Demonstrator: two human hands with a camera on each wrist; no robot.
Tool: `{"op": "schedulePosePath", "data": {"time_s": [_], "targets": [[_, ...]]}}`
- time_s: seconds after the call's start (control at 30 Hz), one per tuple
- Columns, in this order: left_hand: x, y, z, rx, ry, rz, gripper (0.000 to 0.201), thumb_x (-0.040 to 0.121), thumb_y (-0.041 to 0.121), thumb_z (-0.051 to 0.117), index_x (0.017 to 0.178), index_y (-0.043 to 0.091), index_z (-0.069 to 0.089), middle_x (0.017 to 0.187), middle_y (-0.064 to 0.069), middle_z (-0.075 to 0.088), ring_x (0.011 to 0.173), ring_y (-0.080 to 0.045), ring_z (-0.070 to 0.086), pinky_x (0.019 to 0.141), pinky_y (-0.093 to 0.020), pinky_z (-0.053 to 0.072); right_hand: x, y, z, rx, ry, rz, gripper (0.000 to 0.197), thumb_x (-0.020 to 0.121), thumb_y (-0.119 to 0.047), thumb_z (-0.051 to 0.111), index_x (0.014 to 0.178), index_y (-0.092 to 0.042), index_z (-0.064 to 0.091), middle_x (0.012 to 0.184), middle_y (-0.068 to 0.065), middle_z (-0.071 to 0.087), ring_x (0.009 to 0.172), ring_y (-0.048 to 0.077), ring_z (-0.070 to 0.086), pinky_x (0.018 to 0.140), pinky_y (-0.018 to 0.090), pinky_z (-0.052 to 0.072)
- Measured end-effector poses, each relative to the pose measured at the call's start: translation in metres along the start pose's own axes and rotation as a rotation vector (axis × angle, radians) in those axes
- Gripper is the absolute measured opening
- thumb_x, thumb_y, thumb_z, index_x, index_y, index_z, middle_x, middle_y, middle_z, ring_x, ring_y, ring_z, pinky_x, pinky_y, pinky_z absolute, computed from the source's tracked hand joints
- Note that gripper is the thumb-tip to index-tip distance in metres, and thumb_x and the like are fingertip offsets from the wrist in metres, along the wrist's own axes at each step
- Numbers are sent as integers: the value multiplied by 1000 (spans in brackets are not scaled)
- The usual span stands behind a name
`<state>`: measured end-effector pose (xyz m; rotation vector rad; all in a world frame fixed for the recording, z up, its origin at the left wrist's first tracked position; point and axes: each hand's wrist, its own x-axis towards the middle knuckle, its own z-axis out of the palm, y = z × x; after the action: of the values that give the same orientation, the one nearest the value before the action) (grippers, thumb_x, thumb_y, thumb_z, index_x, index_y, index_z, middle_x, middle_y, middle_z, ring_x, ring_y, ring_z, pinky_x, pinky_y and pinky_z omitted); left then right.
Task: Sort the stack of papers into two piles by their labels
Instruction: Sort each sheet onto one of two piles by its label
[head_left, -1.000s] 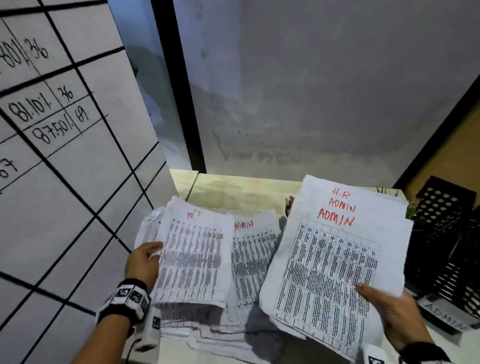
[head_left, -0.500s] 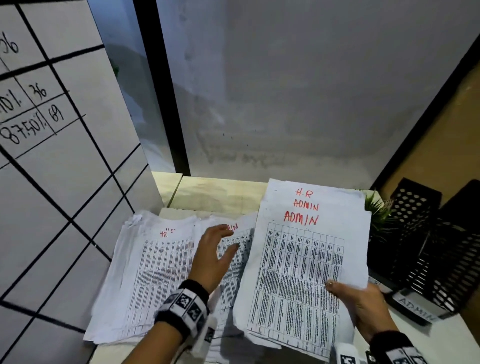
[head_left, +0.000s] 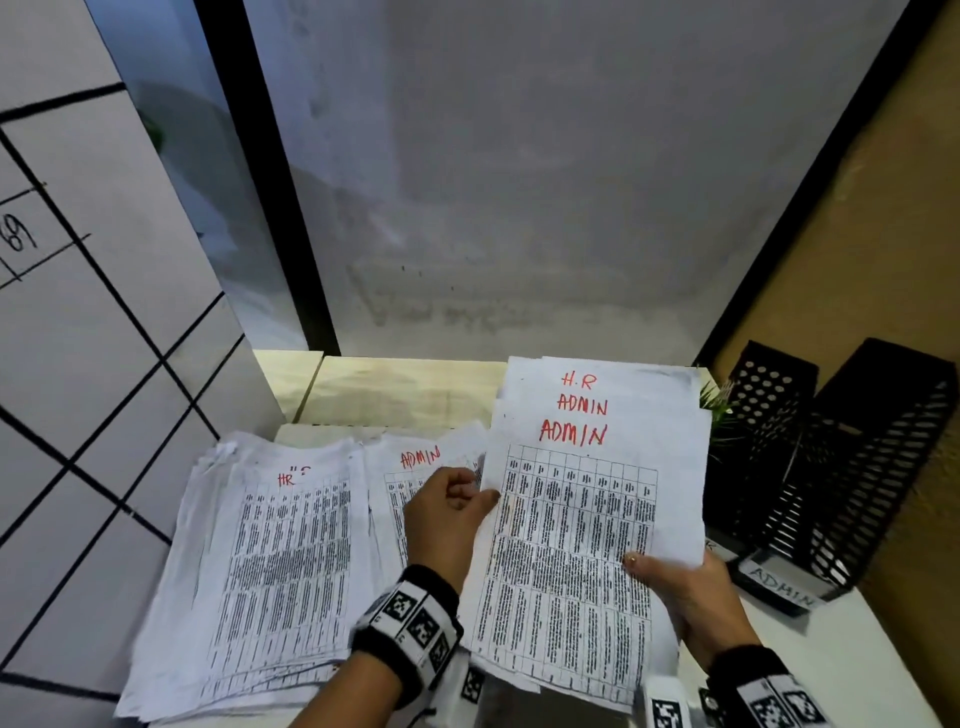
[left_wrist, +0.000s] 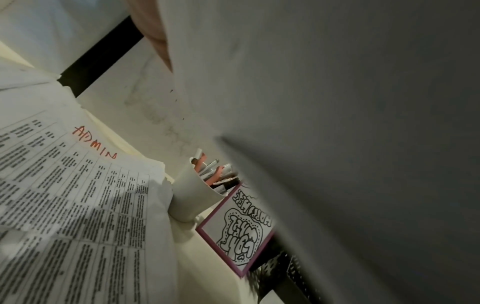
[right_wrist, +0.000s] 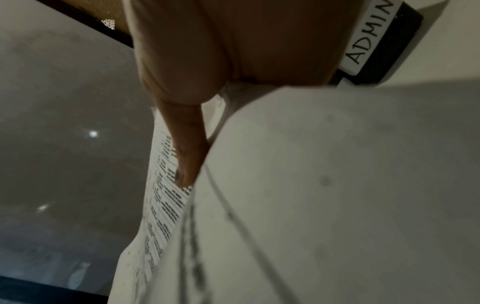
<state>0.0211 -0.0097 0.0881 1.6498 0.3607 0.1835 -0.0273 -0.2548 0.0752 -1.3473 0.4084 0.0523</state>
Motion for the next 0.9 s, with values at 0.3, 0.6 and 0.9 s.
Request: {"op": "schedulePosePath", "data": {"time_s": [0.3,0.6,0.9], "targets": [[-16,-8,-12,115,-143,380,27,87,6,65,108,22,72,92,15,73,80,-9,68,70,-28,58,3,5,2,-6,-17,8,46,55,-1,80,98,9,66,85,22,72,74,32,68,67,40,58],[-42,1,-18,-121,-476,177,52,84,42,50,59,-2,62,97,-5,73,96,-16,67,70,-29,55,6,9,5,-59,-3,-10,22,73,20,62,90,7,68,83,22,74,72,32,69,62,38,59],[-11,10,-9,328,-61,133,27,74,17,77,74,18,50,77,1,55,71,-17,54,60,-22,42,11,12,6,-39,-47,1,84,22,-24,98,88,15,65,74,21,69,64,28,65,56,33,56]]}}
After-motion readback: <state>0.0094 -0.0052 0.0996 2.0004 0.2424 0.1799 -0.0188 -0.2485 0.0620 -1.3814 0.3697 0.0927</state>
